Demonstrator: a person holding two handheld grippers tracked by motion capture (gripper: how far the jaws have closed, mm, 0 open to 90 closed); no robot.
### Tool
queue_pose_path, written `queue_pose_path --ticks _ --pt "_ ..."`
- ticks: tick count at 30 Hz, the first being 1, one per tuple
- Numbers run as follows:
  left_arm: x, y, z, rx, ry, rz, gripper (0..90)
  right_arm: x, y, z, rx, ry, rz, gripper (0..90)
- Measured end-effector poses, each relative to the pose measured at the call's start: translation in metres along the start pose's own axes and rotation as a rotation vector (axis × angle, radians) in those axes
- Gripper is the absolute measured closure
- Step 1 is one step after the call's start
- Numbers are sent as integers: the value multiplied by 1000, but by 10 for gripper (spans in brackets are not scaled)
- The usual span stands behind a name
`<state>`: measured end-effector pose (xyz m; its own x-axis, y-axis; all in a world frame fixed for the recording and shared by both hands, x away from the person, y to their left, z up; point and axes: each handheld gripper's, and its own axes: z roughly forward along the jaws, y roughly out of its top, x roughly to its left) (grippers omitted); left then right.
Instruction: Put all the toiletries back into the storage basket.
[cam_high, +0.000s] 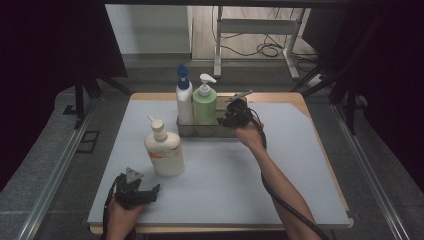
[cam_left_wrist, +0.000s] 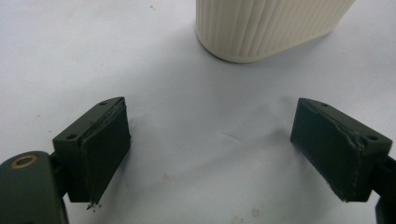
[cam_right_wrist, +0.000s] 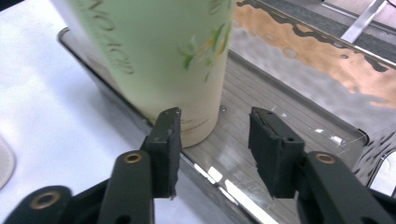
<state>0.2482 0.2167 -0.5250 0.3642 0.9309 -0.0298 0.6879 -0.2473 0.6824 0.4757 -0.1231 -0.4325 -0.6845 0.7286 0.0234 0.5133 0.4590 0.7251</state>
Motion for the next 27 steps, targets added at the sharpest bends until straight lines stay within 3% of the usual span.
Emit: queue_pose_path --ticks 13,27 --pt "0 0 0 0 -1 -2 116 11 -9 -23 -9 17 -43 282" --pt "0 0 0 0 0 -2 116 25 -24 -41 0 31 -105 143"
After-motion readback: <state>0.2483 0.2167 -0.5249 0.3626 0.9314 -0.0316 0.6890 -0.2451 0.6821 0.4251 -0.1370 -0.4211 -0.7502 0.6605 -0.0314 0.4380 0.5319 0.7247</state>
